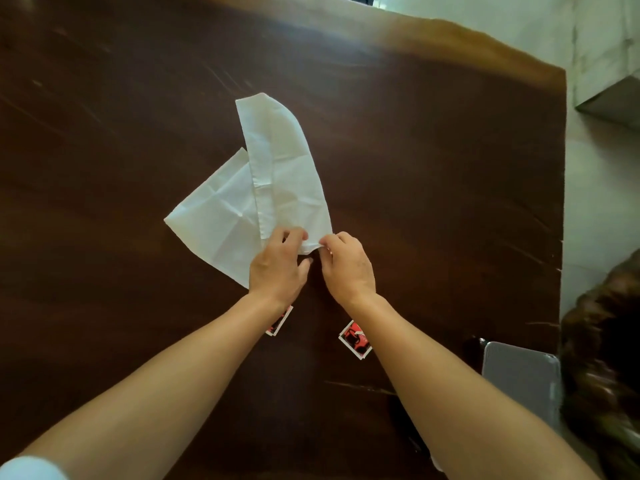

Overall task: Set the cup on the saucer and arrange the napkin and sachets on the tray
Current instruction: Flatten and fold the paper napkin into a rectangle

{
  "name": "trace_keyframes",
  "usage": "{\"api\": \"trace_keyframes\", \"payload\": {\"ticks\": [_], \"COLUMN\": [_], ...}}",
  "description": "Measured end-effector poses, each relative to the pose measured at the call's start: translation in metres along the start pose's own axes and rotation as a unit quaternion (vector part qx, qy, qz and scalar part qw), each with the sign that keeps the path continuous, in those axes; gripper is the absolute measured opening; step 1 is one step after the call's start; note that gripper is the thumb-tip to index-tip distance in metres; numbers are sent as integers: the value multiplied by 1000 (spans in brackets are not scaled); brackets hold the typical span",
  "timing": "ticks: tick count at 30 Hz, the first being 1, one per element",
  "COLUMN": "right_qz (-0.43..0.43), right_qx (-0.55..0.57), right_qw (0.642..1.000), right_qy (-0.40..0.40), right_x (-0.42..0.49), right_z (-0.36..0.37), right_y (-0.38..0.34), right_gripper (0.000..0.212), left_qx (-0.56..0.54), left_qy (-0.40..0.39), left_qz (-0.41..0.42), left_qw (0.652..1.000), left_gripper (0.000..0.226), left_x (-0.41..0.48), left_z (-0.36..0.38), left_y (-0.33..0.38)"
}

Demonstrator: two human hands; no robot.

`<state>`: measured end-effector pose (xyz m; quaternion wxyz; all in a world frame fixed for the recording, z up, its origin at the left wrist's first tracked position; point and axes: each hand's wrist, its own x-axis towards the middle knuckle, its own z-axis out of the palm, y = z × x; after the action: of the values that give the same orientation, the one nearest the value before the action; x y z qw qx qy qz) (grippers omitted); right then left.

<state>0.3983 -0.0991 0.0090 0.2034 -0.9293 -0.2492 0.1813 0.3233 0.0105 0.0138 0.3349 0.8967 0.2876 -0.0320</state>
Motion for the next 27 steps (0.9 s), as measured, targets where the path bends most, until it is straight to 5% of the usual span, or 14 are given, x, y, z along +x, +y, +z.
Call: {"api": "trace_keyframes", "payload": {"ticks": [3, 12, 27], "right_qz": [-25, -21, -84], "right_qx": [24, 61, 50], "right_qw": [999, 994, 961], "right_qy": [8, 87, 260], "right_x": [-16, -69, -149], "right_z": [-6, -74, -207], "right_y": [-5, -36, -54], "right_gripper": [18, 15, 11], "left_qx": [-4, -36, -76], "left_qy": [32, 129, 347], "left_qz": [20, 102, 191], "left_qw": [999, 986, 915], "left_gripper": [17, 18, 19], "left_x": [-5, -65, -164], "left_z": [-11, -58, -199], "left_y": [7, 58, 140]}}
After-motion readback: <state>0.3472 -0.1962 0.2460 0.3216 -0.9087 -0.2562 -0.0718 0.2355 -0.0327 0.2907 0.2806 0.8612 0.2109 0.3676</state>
